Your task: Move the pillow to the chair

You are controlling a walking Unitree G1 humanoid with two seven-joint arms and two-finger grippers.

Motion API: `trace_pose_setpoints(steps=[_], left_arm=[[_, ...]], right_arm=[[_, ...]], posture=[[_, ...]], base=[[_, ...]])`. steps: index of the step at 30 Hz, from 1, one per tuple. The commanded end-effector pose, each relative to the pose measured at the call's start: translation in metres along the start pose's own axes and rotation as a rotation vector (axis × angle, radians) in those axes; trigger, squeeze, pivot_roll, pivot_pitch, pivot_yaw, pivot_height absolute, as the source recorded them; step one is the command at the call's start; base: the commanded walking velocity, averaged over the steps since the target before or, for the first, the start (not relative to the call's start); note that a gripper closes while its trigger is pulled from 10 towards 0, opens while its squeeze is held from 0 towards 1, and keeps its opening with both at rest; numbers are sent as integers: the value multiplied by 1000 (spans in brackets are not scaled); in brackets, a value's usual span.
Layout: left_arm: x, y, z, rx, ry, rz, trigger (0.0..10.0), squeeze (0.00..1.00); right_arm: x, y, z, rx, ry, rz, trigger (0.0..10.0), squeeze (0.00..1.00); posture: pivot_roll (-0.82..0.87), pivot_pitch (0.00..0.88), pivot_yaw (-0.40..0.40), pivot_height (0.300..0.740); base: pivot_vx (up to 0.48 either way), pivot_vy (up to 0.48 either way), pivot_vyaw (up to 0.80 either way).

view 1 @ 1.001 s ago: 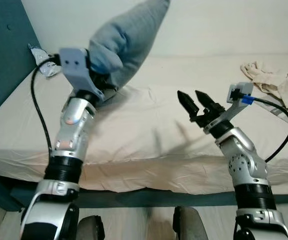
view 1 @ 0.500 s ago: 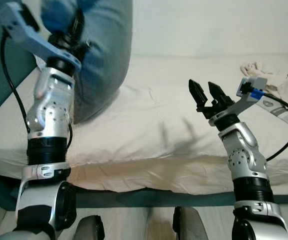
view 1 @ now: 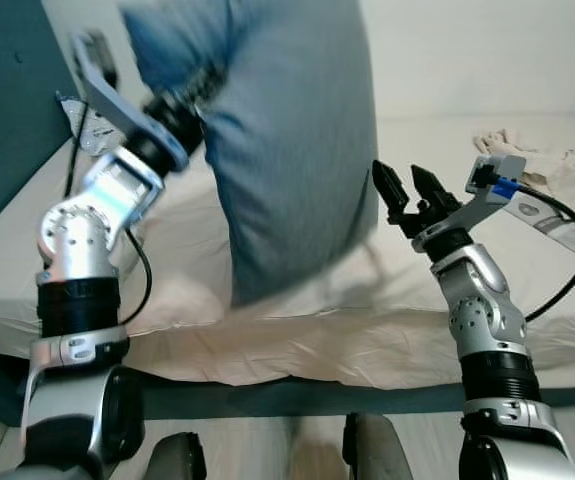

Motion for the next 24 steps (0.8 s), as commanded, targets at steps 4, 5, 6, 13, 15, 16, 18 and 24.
trace_pose_setpoints(steps=[4, 5, 6, 13, 15, 16, 18, 24], left_arm=[[-12, -6, -2, 69, -39, 198, 0, 0], [-18, -9, -3, 109, -53, 243, 0, 0], [-18, -9, -3, 109, -53, 243, 0, 0], [-41, -18, -10, 260, -38, 410, 10000, 0], [-41, -18, -10, 260, -38, 410, 10000, 0], [-42, -17, -10, 258, -19, 428, 10000, 0], [-43, -17, -11, 263, -7, 443, 10000, 0], [-38, -12, -10, 252, 41, 459, 10000, 0]], right_arm=[[-6, -4, 2, 8, -34, -46, 10000, 0], [-8, -4, 2, 8, -50, -63, 10000, 0], [-8, -4, 2, 8, -50, -63, 10000, 0], [-24, -13, 2, 8, -141, -257, 10000, 0], [-24, -13, 2, 8, -141, -257, 10000, 0], [-25, -14, 2, 9, -139, -256, 10000, 0], [-26, -15, 1, 8, -137, -253, 10000, 0], [-26, -14, -1, -26, -115, -217, 10000, 0]], posture=[[12, 80, 12, 553], [12, 80, 12, 553], [12, 80, 12, 553], [7, 82, 18, 553], [7, 82, 18, 553], [8, 82, 18, 553], [8, 83, 19, 553], [12, 83, 20, 553]], base=[[0, 0, 0], [0, 0, 0], [0, 0, 0], [0, 0, 0], [0, 0, 0], [0, 0, 0], [0, 0, 0], [0, 0, 0]])
Point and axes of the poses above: a point about 5 cm out from each wrist's last joint towards the gripper, its own z axis pointing out of the wrist towards the gripper, its own x axis along the axis of the wrist's last joint, y = z × x, the point moved 1 cm from there along z, pointing out of the wrist towards the gripper, and after that the axes turned 4 degrees about -z, right-handed, at the moved point
